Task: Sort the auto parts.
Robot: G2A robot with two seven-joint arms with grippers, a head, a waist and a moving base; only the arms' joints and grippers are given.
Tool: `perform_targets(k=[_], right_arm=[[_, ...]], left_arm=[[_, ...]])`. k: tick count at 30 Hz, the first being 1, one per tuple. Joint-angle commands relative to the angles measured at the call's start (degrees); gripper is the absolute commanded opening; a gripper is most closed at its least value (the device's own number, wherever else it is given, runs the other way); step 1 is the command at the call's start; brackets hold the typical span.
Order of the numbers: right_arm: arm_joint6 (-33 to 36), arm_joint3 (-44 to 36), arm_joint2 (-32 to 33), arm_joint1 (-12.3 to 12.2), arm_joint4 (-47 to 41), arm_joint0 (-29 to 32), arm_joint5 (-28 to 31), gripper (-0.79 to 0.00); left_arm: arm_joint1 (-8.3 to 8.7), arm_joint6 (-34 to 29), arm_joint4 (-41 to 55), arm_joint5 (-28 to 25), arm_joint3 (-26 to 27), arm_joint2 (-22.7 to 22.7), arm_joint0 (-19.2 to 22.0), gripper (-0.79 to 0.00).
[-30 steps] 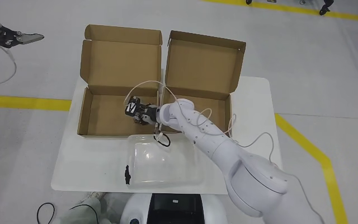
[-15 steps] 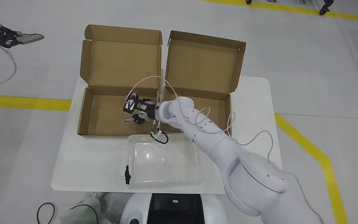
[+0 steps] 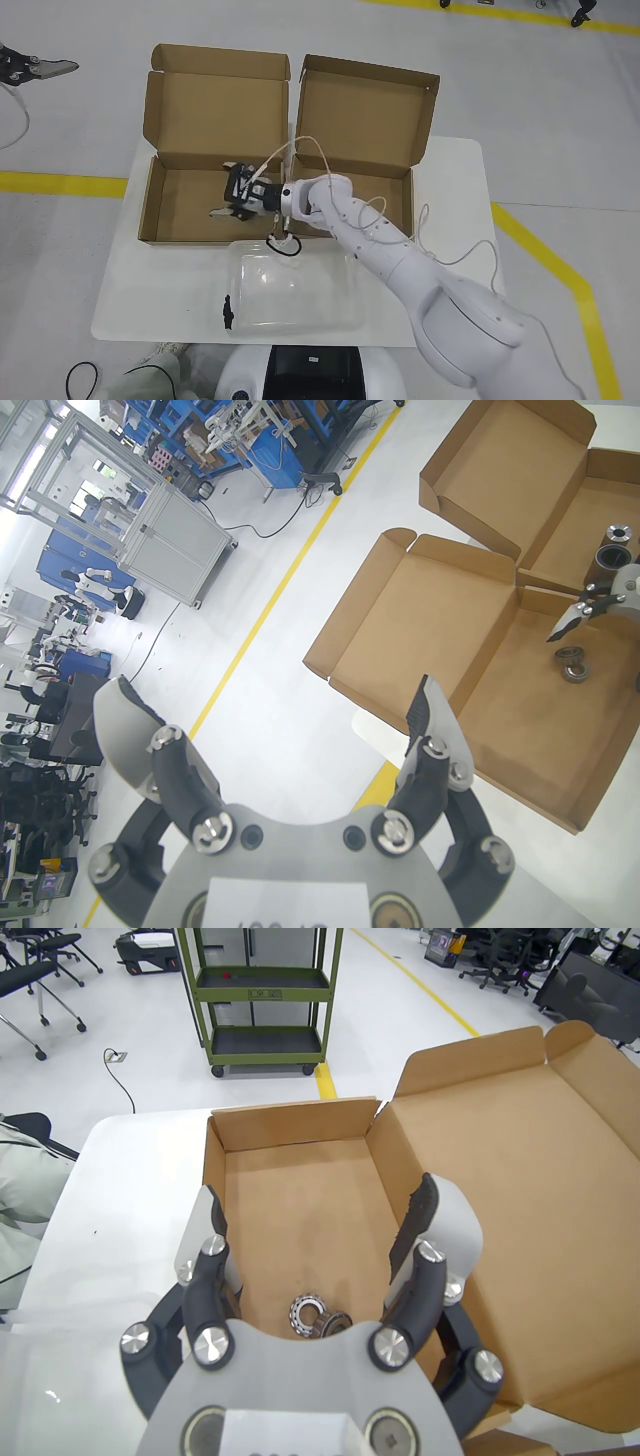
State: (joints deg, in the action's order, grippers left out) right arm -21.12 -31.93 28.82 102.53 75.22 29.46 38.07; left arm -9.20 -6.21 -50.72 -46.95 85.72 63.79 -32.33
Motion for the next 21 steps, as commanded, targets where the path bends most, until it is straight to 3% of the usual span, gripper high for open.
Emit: perform_targets(k=[1,4,12,21], right_arm=[[-0.19,-1.45,1.38,-1.33,0.3,1.17,-0.25,-0.074],[-0.54,-4.22,3.61,-3.47,0.98,3.39,-0.3,-0.006],[-0.21,-15.96,11.65,-10.34,5.17,11.93,-0.23,0.0],[6.02,-39.85,27.74,-19.09,10.53,30.18,2.69,0.0]], left_arm=[[0.0,0.0,0.0,0.0,0.0,0.0,0.0,0.0],[0.0,0.0,0.0,0.0,0.0,0.0,0.0,0.0],[0.0,0.0,0.0,0.0,0.0,0.0,0.0,0.0],[0.0,0.0,0.0,0.0,0.0,0.0,0.0,0.0]])
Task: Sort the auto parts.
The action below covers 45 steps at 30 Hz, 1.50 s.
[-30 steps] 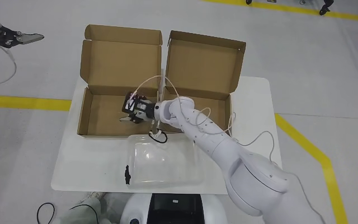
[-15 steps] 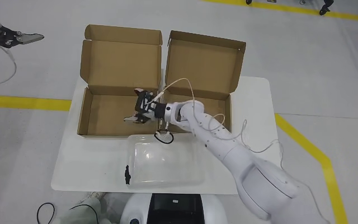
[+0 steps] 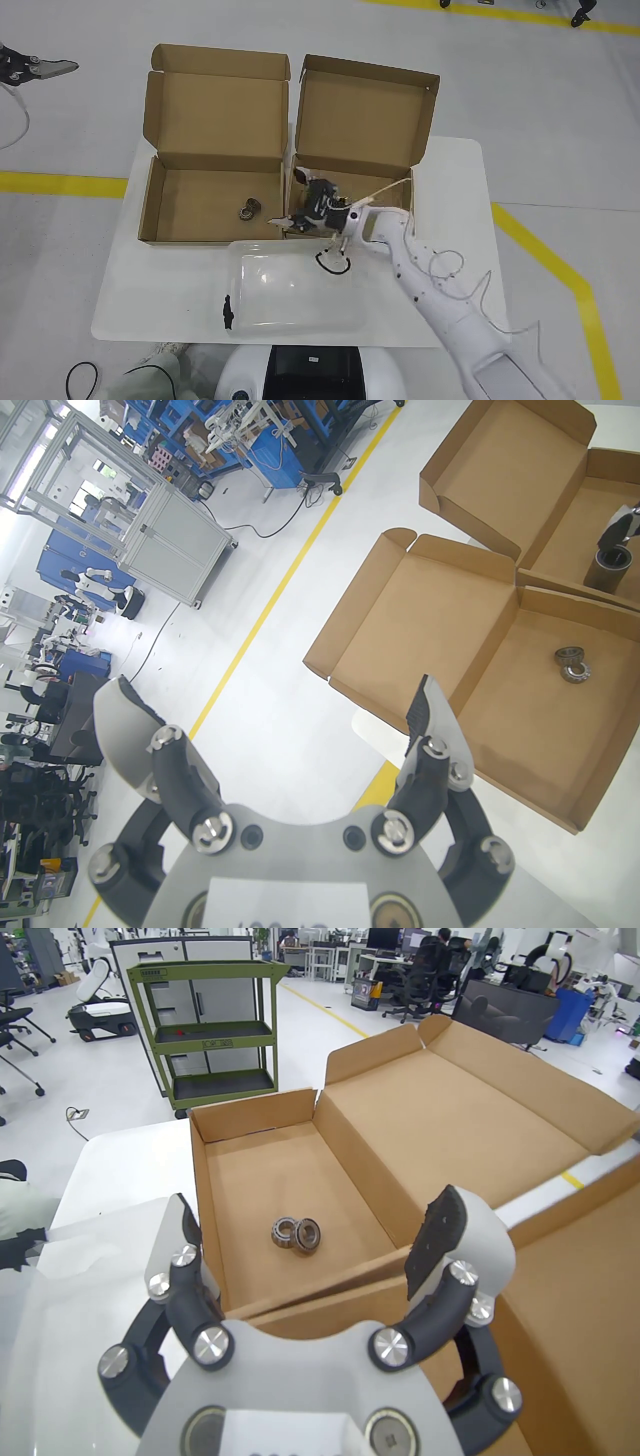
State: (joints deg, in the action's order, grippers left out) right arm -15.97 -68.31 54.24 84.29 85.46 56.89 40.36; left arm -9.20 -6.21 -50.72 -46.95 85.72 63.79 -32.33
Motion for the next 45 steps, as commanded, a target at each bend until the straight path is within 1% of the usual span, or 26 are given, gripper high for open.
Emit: perform_targets(k=[1,5,7,13,17,24,31,35,40,45], right_arm=[[1.56,-5.86,3.97,-1.5,0.46,4.8,0.69,0.0],[3.1,-13.09,9.22,-3.35,0.62,11.59,0.77,0.0],[2.84,-17.26,12.22,-4.26,1.25,15.89,-0.91,0.0],[1.88,-25.99,18.27,-6.09,2.75,25.03,-2.69,0.0],[1.44,-30.47,20.95,-6.85,3.47,29.94,-4.51,0.0],[1.14,-37.75,24.94,-7.85,4.11,38.91,-9.43,0.0],[-1.92,-44.33,28.45,-8.55,4.9,48.01,-15.33,0.0],[-3.97,-45.97,29.53,-8.76,5.11,51.39,-17.95,0.0],[-9.03,-47.25,30.73,-9.02,6.72,54.96,-22.04,0.0],[-11.56,-48.02,30.45,-9.11,8.74,56.68,-25.74,0.0]], left_arm=[[0.0,0.0,0.0,0.0,0.0,0.0,0.0,0.0],[0.0,0.0,0.0,0.0,0.0,0.0,0.0,0.0],[0.0,0.0,0.0,0.0,0.0,0.0,0.0,0.0],[0.0,0.0,0.0,0.0,0.0,0.0,0.0,0.0],[0.0,0.0,0.0,0.0,0.0,0.0,0.0,0.0],[0.0,0.0,0.0,0.0,0.0,0.0,0.0,0.0],[0.0,0.0,0.0,0.0,0.0,0.0,0.0,0.0],[0.0,0.0,0.0,0.0,0.0,0.0,0.0,0.0],[0.0,0.0,0.0,0.0,0.0,0.0,0.0,0.0],[0.0,0.0,0.0,0.0,0.0,0.0,0.0,0.0]])
